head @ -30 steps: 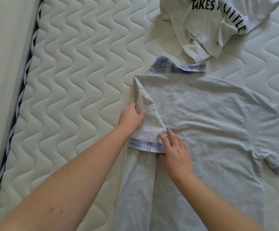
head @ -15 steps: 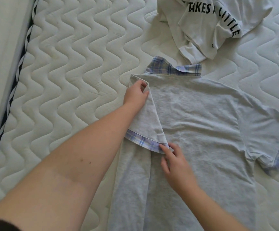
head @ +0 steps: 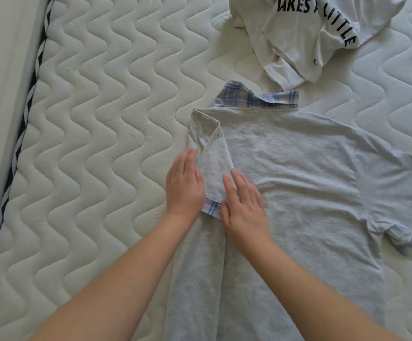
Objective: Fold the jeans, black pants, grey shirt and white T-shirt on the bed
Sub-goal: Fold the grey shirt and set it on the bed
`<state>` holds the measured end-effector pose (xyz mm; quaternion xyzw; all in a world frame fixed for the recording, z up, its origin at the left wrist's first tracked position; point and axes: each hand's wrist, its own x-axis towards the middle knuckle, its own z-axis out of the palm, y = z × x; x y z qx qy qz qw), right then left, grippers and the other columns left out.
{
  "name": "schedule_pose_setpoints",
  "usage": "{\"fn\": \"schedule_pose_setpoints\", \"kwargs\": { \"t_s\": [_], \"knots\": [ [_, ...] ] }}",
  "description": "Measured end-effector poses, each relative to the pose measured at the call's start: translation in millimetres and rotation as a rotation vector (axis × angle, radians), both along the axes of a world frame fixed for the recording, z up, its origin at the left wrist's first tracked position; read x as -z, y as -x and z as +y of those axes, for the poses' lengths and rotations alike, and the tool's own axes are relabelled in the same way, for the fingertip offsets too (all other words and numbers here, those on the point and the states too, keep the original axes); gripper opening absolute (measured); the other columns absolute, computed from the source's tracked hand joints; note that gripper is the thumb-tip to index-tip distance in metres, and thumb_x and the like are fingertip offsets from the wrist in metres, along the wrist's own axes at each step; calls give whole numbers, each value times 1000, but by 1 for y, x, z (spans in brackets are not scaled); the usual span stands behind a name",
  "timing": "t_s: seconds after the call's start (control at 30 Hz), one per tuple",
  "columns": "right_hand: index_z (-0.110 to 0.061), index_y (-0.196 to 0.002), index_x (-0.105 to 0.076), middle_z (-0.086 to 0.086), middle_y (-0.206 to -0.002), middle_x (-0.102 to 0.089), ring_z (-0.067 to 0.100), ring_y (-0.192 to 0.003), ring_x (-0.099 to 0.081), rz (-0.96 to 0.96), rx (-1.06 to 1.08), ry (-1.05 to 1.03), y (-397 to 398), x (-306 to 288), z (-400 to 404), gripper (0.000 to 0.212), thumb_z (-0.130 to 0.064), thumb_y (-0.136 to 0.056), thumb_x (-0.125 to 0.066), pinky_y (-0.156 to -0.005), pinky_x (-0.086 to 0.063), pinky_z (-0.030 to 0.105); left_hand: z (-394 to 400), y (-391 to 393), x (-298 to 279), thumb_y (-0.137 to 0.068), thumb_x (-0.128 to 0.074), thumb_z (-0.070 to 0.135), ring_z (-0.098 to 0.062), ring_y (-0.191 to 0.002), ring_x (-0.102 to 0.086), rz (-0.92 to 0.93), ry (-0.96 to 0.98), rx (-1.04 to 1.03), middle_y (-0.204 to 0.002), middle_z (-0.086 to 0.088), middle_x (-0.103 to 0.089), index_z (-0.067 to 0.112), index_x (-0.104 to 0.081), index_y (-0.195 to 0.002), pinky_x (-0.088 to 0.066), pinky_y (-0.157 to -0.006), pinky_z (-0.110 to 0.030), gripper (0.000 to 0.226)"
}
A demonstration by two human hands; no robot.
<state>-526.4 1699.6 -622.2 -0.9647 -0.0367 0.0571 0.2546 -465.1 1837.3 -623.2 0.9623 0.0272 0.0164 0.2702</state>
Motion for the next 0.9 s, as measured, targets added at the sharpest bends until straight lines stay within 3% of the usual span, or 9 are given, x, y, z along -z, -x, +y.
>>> {"fn": "schedule_pose_setpoints", "kwargs": {
  "t_s": [0.1,0.17,0.27,0.37,0.47,0.53,0.67,0.8,0.9],
  "knots": [
    [-18,-156,-10,2,-163,-6,15,-150,0,113,-106,125,-10,19,7,60,-32,-101,-31,-122,3,35,6,40,16,-95,-55,13,-30,-146,-26,95,-156,35,-157,-15,-28,3,-30,-150,-26,-118,-45,61],
    [-22,-154,9,-3,-163,13,10,-146,20,213,-146,241,-6,34,-2,62,-45,-103,-18,-119,16,33,11,58,29,-100,-46,31,-22,-150,-6,228,-262,126,-163,-7,-8,13,-9,-155,-9,-122,-41,69],
    [-25,-152,19,-7,-159,25,8,-143,28,240,-175,339,4,44,-14,65,-55,-98,-3,-117,19,33,19,68,46,-102,-25,48,-14,-148,17,377,-396,205,-161,3,18,23,18,-150,13,-118,-35,69],
    [-26,-150,22,-7,-158,28,7,-142,31,266,-162,361,18,43,-18,66,-57,-96,0,-117,20,32,19,67,47,-100,-16,50,-14,-149,16,387,-468,226,-163,1,13,20,12,-154,13,-118,-40,67],
    [-24,-152,17,-7,-159,24,7,-143,28,271,-139,353,35,37,-23,67,-57,-96,4,-118,18,32,15,56,31,-98,-19,44,-21,-150,-13,268,-457,212,-162,-6,-20,13,-27,-153,-5,-120,-47,64],
    [-22,-154,6,-6,-161,14,8,-147,19,245,-119,321,43,33,-22,66,-54,-97,0,-120,11,33,11,41,24,-98,-26,40,-22,-148,-21,176,-448,237,-159,-7,-29,12,-38,-148,-8,-120,-45,59],
    [-22,-153,5,-6,-161,11,7,-147,18,207,-96,282,41,28,-19,62,-48,-98,-3,-121,8,33,-9,-8,23,-102,-24,42,-16,-151,3,196,-507,395,-164,-2,-1,15,-8,-156,16,-117,-36,62],
    [-24,-152,15,-7,-160,20,6,-145,24,177,-126,262,29,24,-15,61,-45,-96,2,-119,13,31,-29,-59,32,-103,-16,49,-13,-149,13,323,-505,420,-163,-1,13,14,7,-155,13,-118,-35,67],
    [-21,-154,5,-5,-161,14,7,-147,18,138,-132,223,20,21,-12,60,-43,-99,-6,-120,11,29,-32,-82,38,-102,-15,53,-13,-149,15,344,-525,465,-162,-1,18,14,11,-154,11,-119,-34,70]
  ]
}}
